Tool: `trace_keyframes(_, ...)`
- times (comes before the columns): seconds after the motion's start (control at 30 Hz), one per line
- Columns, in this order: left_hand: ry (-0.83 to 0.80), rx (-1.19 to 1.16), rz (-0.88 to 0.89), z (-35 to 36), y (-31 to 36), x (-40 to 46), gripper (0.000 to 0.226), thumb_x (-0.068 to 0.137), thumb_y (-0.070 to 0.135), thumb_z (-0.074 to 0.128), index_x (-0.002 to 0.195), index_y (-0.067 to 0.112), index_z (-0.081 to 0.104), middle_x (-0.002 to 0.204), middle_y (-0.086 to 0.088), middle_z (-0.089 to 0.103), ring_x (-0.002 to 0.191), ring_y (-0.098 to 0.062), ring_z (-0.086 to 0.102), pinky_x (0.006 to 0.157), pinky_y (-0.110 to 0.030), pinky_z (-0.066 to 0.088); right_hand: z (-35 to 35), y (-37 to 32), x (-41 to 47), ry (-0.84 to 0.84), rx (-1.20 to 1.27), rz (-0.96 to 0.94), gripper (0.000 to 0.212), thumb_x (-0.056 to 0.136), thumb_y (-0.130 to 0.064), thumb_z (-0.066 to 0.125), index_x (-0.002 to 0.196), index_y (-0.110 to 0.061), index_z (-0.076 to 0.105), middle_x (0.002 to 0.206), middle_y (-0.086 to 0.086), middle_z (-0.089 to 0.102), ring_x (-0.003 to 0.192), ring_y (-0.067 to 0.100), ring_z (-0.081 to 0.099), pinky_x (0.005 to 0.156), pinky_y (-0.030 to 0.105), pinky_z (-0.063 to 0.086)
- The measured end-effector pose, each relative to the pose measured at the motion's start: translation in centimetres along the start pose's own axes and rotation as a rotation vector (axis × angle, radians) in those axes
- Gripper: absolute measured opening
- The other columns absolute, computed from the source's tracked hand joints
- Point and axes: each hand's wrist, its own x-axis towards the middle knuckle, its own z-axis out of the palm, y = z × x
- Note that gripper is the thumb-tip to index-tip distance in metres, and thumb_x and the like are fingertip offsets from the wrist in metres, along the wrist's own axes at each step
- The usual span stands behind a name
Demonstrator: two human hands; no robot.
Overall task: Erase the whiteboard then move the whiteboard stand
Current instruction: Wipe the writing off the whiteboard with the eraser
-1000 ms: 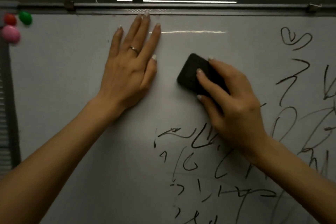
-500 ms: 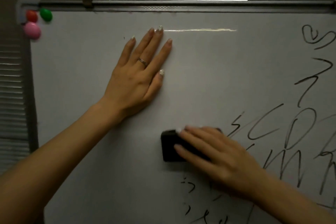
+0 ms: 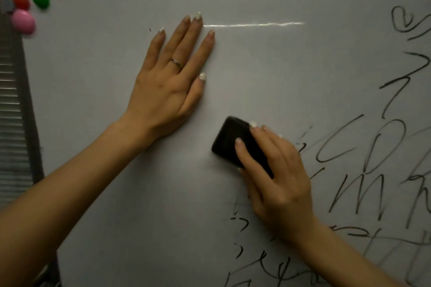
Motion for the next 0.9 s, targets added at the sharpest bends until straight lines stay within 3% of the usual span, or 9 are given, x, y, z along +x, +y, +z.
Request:
trace_keyframes(0.17, -0.003, -0.010, -0.002, 0.3, 0.1, 0.0, 0.052, 0.100, 0.025, 0.026, 0.148, 0.006, 0.023, 0.154, -0.019, 0.021, 0.144, -0.029, 0.015, 0.117, -0.045, 0.011, -0.7, -1.0, -5.2, -0.211, 0.060, -0.233, 0.031, 0.097, -0.008, 0.048, 0.126, -0.008, 0.060, 0.138, 0.017, 0.050, 0.132, 0.030, 0.045, 0.106, 0.042, 0.042)
trace_keyframes(0.3, -0.002, -0.023, -0.007, 0.1, 0.1, 0.0, 0.053, 0.099, 0.025, 0.027, 0.148, 0.007, 0.023, 0.154, -0.018, 0.020, 0.144, -0.028, 0.014, 0.117, -0.045, 0.010, -2.4, 0.8, -6.1, -0.380, 0.043, -0.502, 0.030, 0.102, -0.015, 0.047, 0.129, -0.014, 0.060, 0.139, 0.009, 0.050, 0.132, 0.025, 0.045, 0.105, 0.037, 0.043)
trace_keyframes(0.4, 0.006, -0.018, -0.003, 0.1, 0.2, 0.1, 0.053, 0.099, 0.025, 0.027, 0.148, 0.007, 0.024, 0.154, -0.018, 0.020, 0.144, -0.028, 0.015, 0.117, -0.045, 0.011, -3.5, 3.2, -3.7, -0.403, 0.015, -0.612, 0.032, 0.103, -0.015, 0.042, 0.131, -0.013, 0.057, 0.141, 0.010, 0.048, 0.133, 0.025, 0.043, 0.105, 0.038, 0.042)
trace_keyframes(0.57, 0.002, -0.017, -0.017, 0.5, 0.0, -0.1, 0.052, 0.099, 0.025, 0.027, 0.148, 0.008, 0.023, 0.155, -0.017, 0.020, 0.144, -0.027, 0.015, 0.118, -0.045, 0.010, -4.6, 7.8, 0.9, -0.278, -0.044, -0.467, 0.033, 0.100, -0.013, 0.050, 0.133, -0.010, 0.051, 0.142, 0.019, 0.045, 0.131, 0.031, 0.044, 0.106, 0.043, 0.040)
trace_keyframes(0.7, -0.010, -0.012, -0.013, 0.6, 0.1, 0.1, 0.052, 0.100, 0.025, 0.026, 0.149, 0.008, 0.021, 0.155, -0.018, 0.019, 0.144, -0.028, 0.014, 0.118, -0.044, 0.009, -5.7, 10.7, 3.4, -0.124, -0.132, -0.201, 0.038, 0.095, -0.014, 0.060, 0.131, -0.005, 0.051, 0.137, 0.026, 0.046, 0.125, 0.040, 0.047, 0.104, 0.049, 0.041)
trace_keyframes(0.9, 0.010, -0.010, -0.019, 0.8, 0.1, -0.1, 0.052, 0.100, 0.025, 0.026, 0.149, 0.007, 0.022, 0.154, -0.019, 0.020, 0.144, -0.029, 0.015, 0.117, -0.044, 0.009, -4.5, 7.5, -0.2, -0.013, -0.066, 0.080, 0.038, 0.095, -0.010, 0.058, 0.131, -0.003, 0.048, 0.137, 0.025, 0.043, 0.129, 0.040, 0.041, 0.108, 0.049, 0.037)
